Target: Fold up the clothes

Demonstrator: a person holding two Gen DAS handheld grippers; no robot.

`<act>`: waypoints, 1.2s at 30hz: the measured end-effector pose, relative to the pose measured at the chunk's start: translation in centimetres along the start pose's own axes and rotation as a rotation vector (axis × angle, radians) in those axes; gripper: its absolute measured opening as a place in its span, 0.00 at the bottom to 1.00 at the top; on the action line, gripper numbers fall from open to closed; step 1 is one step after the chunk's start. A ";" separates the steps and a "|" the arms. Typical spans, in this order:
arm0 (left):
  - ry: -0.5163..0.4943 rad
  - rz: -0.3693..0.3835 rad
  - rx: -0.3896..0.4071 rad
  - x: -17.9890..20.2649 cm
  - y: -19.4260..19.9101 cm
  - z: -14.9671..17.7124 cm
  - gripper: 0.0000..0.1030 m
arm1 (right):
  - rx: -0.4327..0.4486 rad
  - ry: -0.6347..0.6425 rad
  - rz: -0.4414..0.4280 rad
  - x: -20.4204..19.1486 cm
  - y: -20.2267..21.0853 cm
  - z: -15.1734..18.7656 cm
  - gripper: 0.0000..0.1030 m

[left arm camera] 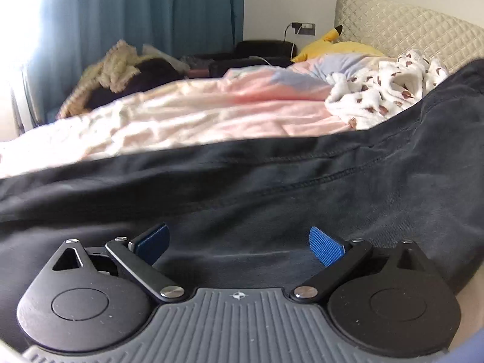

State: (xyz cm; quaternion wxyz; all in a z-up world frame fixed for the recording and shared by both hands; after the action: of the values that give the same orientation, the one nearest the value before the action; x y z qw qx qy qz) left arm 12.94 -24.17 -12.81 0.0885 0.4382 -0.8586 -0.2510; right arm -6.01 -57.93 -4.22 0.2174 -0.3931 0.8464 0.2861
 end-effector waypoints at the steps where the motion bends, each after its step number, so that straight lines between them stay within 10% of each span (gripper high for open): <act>1: 0.000 -0.005 0.018 -0.7 1.1 -0.4 0.97 | 0.010 0.026 -0.004 -1.1 0.1 0.1 0.15; 13: 0.072 -0.099 0.229 -11.7 16.1 -2.8 0.97 | 0.095 0.352 -0.156 -20.3 -0.1 8.5 0.15; 24: 0.263 -0.090 0.255 -17.5 15.6 -1.3 0.97 | -0.196 0.978 -0.313 -29.6 0.1 39.3 0.17; 30: 0.317 -0.084 0.284 -18.4 15.2 -1.6 0.97 | -0.214 0.985 -0.341 -29.3 -0.1 38.2 0.21; 36: 0.325 -0.080 0.289 -18.6 15.1 -1.0 0.97 | -0.366 1.003 -0.399 -29.3 1.0 36.6 0.51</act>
State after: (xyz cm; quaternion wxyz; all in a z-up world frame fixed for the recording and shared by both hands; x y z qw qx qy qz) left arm 13.77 -2.30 -3.01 0.1520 0.5148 -0.8420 -0.0545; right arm 15.90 -17.52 -13.66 -0.2328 -0.6645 0.6918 0.1599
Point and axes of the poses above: each gripper's, at about its wrist camera, not at the fingertips, and y roughly against the way its jaws point, x to its right, z to its underside, the point moved 5 cm from there along -y, roughly the way its jaws point, and after that the axes turned 2 degrees about x, right-handed, at the moved point
